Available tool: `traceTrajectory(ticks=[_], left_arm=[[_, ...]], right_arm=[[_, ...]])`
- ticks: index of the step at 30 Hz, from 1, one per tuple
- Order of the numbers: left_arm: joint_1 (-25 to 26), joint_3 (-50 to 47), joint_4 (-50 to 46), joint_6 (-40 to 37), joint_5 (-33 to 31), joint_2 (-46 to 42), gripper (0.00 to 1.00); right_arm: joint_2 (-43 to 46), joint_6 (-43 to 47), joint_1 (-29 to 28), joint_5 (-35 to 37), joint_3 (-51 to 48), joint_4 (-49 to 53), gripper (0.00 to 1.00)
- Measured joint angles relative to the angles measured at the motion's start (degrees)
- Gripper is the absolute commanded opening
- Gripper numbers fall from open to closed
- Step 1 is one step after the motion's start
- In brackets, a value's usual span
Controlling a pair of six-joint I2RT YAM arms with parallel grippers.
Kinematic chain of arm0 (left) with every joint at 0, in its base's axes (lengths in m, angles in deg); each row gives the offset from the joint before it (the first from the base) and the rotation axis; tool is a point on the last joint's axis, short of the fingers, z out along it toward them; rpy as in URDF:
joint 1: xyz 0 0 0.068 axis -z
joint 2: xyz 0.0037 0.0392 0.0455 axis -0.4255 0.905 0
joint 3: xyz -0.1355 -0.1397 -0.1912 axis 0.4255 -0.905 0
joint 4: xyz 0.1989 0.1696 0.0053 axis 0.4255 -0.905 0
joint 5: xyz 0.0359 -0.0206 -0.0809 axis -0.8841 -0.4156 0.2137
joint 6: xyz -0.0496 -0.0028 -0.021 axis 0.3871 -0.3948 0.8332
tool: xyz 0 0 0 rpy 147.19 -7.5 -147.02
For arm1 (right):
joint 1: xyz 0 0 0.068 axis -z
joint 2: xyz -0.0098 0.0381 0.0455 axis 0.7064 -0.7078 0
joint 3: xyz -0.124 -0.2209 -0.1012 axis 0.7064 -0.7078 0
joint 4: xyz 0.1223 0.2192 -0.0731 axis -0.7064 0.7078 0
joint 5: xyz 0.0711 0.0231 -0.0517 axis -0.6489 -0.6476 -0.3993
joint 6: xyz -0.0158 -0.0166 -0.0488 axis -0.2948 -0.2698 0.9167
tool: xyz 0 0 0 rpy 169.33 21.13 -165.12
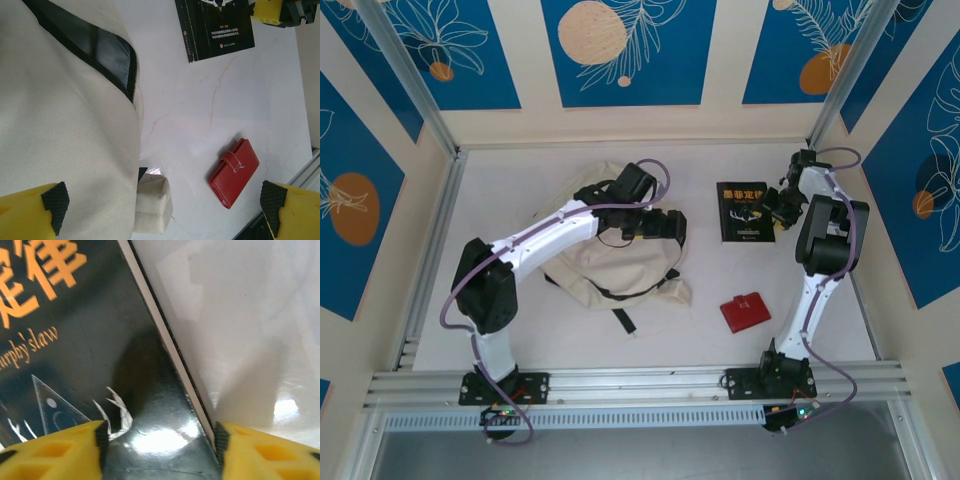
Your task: Pack books, pencil case, and school supplies into a backpack
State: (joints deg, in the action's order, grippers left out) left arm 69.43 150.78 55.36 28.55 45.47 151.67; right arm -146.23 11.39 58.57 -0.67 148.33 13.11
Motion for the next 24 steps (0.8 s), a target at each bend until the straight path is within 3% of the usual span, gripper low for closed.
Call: traceTrajectory(ticks=[2, 6, 10, 19, 24], left_arm=[[0.04, 0.09, 0.0, 0.0, 0.0, 0.17, 1.0], [0.13, 0.85, 0.0, 0.0, 0.11, 0.66, 1.0], [0.22, 1.79, 0.0, 0.0, 0.57, 1.07, 1.0], [1.33, 5.97, -0.5, -0.04, 0.59, 4.74, 1.0], [2.14, 9.94, -1.25, -0.26, 0.59, 7.93, 0.99]], right_arm=[[-0.9, 0.76, 0.11, -1.7, 0.59, 1.57, 0.44], [-0.98, 0.28, -1.09, -2.01, 0.68, 4.0, 0.41], [2.62, -2.32, -4.72, -0.17, -4.55, 3.48, 0.32], [13.86, -11.85, -14.29, 2.29, -21.07, 0.7, 0.29], [20.5, -16.17, -16.81, 2.51, -29.62, -1.22, 0.3]])
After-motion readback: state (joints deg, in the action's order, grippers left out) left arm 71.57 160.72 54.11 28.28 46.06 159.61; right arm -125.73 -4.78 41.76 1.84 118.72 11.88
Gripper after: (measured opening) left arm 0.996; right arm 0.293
